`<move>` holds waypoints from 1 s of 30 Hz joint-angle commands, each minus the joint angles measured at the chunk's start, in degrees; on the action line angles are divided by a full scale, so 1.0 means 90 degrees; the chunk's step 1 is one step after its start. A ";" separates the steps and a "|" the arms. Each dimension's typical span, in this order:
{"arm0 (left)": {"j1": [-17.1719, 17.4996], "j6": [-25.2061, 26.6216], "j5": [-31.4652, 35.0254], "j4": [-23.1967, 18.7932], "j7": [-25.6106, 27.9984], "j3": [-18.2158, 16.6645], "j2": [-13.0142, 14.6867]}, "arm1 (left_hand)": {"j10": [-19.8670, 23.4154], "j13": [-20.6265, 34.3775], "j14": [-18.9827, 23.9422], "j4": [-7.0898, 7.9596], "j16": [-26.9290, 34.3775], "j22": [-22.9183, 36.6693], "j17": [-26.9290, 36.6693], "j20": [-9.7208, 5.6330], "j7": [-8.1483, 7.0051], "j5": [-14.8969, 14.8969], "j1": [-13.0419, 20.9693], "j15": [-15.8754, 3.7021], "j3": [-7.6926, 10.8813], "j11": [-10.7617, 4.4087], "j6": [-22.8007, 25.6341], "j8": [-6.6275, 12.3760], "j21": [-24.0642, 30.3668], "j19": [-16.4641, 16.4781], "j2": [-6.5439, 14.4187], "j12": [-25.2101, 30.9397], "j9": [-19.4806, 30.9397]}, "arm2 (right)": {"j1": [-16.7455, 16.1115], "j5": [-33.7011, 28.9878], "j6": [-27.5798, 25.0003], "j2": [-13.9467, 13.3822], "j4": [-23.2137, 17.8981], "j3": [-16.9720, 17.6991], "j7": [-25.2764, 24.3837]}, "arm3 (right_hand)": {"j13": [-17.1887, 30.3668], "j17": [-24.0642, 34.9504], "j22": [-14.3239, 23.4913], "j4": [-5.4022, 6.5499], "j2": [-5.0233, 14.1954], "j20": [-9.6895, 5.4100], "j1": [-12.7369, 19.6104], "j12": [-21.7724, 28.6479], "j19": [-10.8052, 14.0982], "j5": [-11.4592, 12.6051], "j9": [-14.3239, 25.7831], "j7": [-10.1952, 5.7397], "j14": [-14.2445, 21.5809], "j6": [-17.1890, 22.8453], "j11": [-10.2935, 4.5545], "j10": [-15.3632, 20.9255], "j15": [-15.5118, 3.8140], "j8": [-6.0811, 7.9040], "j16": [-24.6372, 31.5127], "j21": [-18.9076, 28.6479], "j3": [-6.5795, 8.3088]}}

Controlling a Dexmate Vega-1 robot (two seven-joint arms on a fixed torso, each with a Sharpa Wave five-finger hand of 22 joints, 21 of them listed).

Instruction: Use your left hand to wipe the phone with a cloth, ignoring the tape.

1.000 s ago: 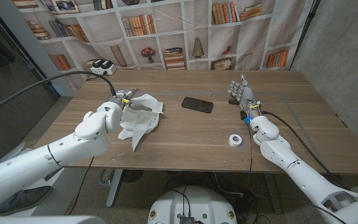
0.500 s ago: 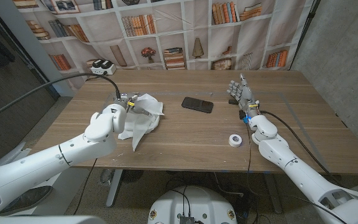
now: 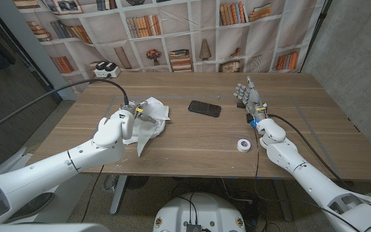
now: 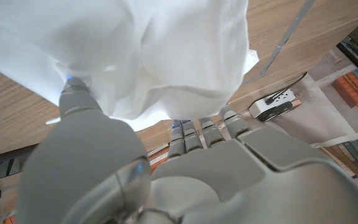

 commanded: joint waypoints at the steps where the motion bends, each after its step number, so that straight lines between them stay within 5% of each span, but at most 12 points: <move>1: 0.0011 -0.0134 -0.0113 0.0314 -0.0017 0.0059 -0.0253 | -0.0017 0.0011 -0.0022 -0.0058 -0.0030 0.0022 0.0019 0.0081 -0.0003 0.0021 0.0095 0.0042 0.0006 0.0060 0.0013 0.0022 0.0003 0.0022 -0.0002 0.0008 0.0024 | 0.0002 0.0070 -0.0039 0.0010 0.0042 -0.0007 0.0072 | 0.0013 0.0035 0.0020 -0.0051 0.0000 0.0015 0.0086 0.0035 0.0067 -0.0017 0.0011 0.0002 0.0064 0.0068 0.0000 0.0040 -0.0016 0.0021 0.0021 -0.0026 0.0015; 7: -0.0008 -0.0243 -0.0235 0.0529 0.0084 0.0087 -0.0368 | -0.0043 0.0013 -0.0049 -0.0069 -0.0037 0.0022 0.0016 0.0159 -0.0016 0.0030 0.0146 0.0020 0.0003 0.0053 -0.0009 0.0013 -0.0021 -0.0027 0.0026 0.0000 0.0026 | 0.0008 0.0093 -0.0111 0.0004 0.0060 -0.0026 0.0099 | 0.0014 0.0035 0.0021 -0.0055 0.0002 0.0013 0.0089 0.0032 0.0074 -0.0019 0.0012 0.0004 0.0067 0.0081 -0.0004 0.0041 -0.0019 0.0023 0.0017 -0.0034 0.0014; 14: -0.0133 -0.0316 -0.0305 0.0790 0.0063 0.0222 -0.0498 | -0.0088 0.0016 -0.0114 -0.0084 -0.0047 0.0023 0.0014 0.0023 -0.0018 0.0047 0.0234 0.0004 -0.0001 0.0158 -0.0031 0.0008 -0.0056 -0.0119 0.0085 -0.0006 0.0031 | 0.0012 0.0097 -0.0128 -0.0015 0.0046 -0.0032 0.0128 | 0.0014 0.0035 0.0021 -0.0059 0.0005 0.0010 0.0094 0.0031 0.0081 -0.0022 0.0012 -0.0001 0.0061 0.0080 -0.0008 0.0049 -0.0021 0.0018 0.0007 -0.0044 0.0013; 19: -0.0231 -0.0384 -0.0283 0.0900 0.0018 0.0341 -0.0541 | -0.0013 0.0018 -0.0050 -0.0101 -0.0013 0.0024 0.0014 -0.0020 -0.0028 0.0064 0.0325 -0.0042 0.0013 0.0076 0.0025 0.0033 -0.0037 -0.0078 0.0157 0.0028 0.0035 | 0.0010 0.0096 -0.0147 -0.0033 0.0019 -0.0034 0.0135 | 0.0015 0.0035 0.0021 -0.0062 0.0006 0.0005 0.0096 0.0029 0.0086 -0.0024 0.0012 -0.0002 0.0063 0.0077 -0.0006 0.0053 -0.0015 0.0014 0.0004 -0.0051 0.0011; 22: -0.0298 -0.0402 -0.0266 0.0935 -0.0060 0.0402 -0.0555 | 0.0165 0.0021 0.0154 -0.0130 0.0058 0.0033 0.0016 -0.0197 0.0004 0.0088 0.0488 -0.0062 0.0038 0.0027 0.0164 0.0081 0.0072 0.0212 0.0276 0.0089 0.0041 | 0.0010 0.0092 -0.0170 -0.0044 0.0004 -0.0036 0.0126 | 0.0015 0.0035 0.0022 -0.0063 0.0007 0.0010 0.0097 0.0025 0.0087 -0.0025 0.0012 -0.0005 0.0068 0.0074 -0.0010 0.0046 -0.0020 0.0012 0.0003 -0.0055 0.0011; 30: -0.0264 -0.0485 -0.0369 0.0940 0.0039 0.0343 -0.0582 | 0.1002 0.0032 0.0974 -0.0280 0.0212 0.0037 0.0028 -0.0132 0.0029 0.0120 0.1196 -0.0299 0.0138 -0.0149 0.0704 0.0208 0.0450 0.1454 0.0656 0.0269 0.0058 | 0.0011 0.0104 -0.0153 -0.0033 0.0003 -0.0043 0.0159 | 0.0015 0.0036 0.0022 -0.0067 0.0011 0.0006 0.0100 0.0020 0.0095 -0.0028 0.0012 -0.0005 0.0073 0.0074 -0.0017 0.0048 -0.0021 0.0007 -0.0002 -0.0068 0.0009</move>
